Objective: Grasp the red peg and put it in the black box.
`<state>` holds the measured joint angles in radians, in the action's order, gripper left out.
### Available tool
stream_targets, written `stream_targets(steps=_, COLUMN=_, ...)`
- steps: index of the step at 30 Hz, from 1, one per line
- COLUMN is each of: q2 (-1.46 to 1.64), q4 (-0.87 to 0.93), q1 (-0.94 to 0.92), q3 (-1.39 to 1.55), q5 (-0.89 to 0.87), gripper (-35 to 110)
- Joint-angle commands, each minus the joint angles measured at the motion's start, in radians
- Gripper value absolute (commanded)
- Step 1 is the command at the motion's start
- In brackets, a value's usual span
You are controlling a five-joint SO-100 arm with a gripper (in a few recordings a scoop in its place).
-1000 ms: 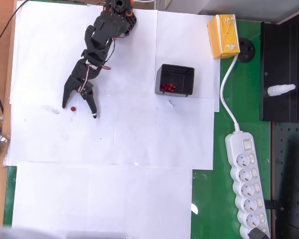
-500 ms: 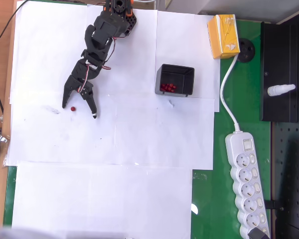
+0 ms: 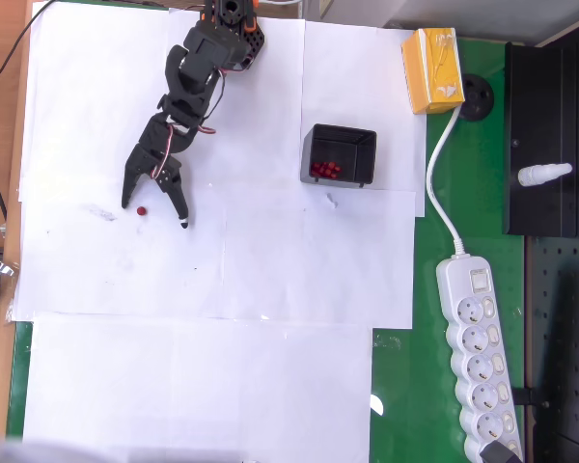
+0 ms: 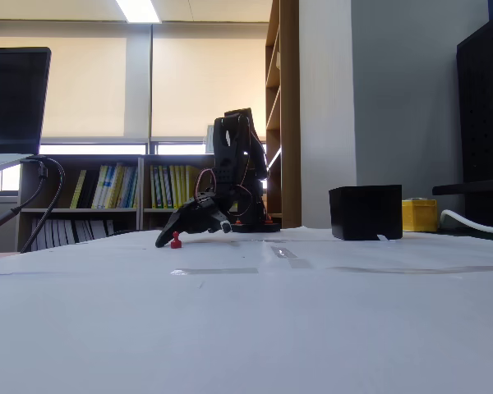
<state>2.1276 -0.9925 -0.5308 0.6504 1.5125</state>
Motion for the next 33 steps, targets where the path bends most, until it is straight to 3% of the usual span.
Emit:
stream_targets(steps=1, q2=-0.051, q4=0.002, q1=-0.002, q3=-0.038, q5=0.008, gripper=53)
stream_targets(steps=33, q2=-0.034, q4=0.005, q1=0.025, q3=-0.009, q5=0.008, gripper=53)
